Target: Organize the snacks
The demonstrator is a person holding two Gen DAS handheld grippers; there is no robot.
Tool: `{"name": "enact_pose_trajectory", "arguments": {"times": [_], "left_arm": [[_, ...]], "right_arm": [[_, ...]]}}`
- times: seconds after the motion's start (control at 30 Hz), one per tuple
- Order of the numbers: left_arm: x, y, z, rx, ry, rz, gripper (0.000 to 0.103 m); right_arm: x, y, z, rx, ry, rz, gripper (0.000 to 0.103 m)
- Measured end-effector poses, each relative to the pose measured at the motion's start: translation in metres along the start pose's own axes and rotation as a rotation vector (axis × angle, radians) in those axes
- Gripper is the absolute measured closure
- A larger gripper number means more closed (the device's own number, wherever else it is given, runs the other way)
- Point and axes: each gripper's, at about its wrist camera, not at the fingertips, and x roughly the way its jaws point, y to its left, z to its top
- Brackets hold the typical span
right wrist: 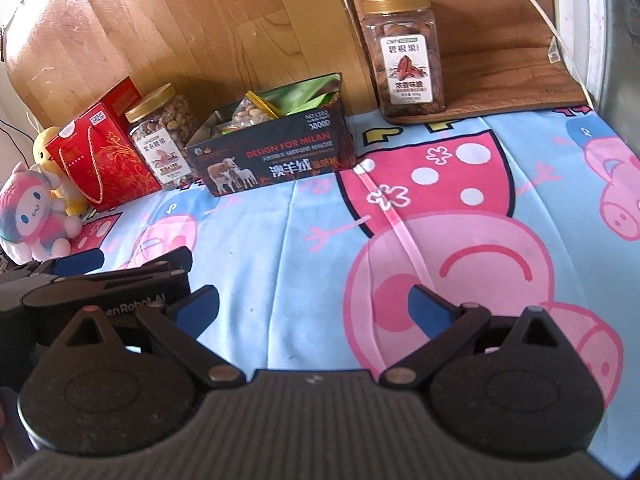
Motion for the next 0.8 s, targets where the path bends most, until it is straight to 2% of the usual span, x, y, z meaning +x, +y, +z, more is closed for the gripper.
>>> {"name": "enact_pose_trajectory", "arguments": {"times": [0.33,0.8], "left_arm": [[0.000,0.003,-0.001,-0.026,0.011,0.004,0.000],[0.002,0.032,-0.003,-0.102,0.020,0.033,0.000]], "right_arm": [[-0.009,0.009,-0.017,-0.085,-0.110,-0.013,0.001],[-0.006,0.029,-0.032,-0.089,-0.207,0.025,0.001]]}}
